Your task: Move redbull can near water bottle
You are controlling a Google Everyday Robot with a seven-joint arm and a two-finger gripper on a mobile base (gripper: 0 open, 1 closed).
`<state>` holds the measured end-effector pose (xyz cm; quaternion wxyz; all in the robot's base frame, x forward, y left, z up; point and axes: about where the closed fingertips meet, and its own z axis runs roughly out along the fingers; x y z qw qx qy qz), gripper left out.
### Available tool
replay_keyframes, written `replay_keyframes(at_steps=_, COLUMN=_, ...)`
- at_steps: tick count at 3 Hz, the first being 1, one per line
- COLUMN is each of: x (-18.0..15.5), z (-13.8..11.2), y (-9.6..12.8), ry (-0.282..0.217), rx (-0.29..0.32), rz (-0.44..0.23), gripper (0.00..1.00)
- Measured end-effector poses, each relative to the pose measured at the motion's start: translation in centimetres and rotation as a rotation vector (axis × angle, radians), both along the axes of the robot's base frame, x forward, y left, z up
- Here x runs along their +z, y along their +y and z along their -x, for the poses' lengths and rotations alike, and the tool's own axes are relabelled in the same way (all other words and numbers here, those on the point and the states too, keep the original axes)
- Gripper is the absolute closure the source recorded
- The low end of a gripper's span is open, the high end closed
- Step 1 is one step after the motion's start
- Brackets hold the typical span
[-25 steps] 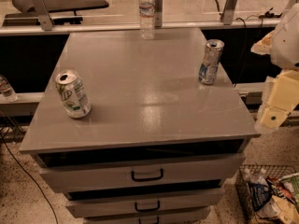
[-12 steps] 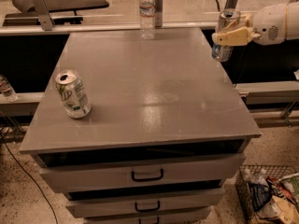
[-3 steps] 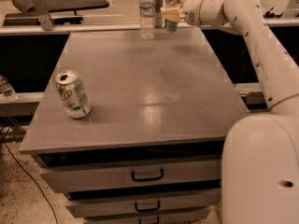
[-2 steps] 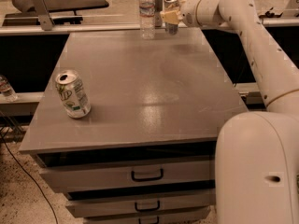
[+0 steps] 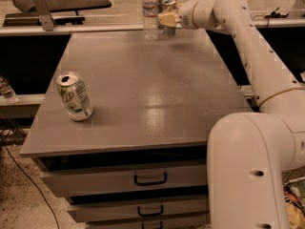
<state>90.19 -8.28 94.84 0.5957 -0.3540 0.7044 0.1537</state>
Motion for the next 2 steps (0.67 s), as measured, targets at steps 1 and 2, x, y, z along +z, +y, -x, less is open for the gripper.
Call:
replay_keyframes(at_steps=1, x=-0.83, z=-0.79, y=0.92, ry=0.024, rx=-0.003, rz=-0.001, gripper=1.00)
replay_keyframes(at_steps=2, x=-1.79, z=-1.70, y=0.78, ry=0.044, rx=-0.030, rz=0.004, gripper=0.84)
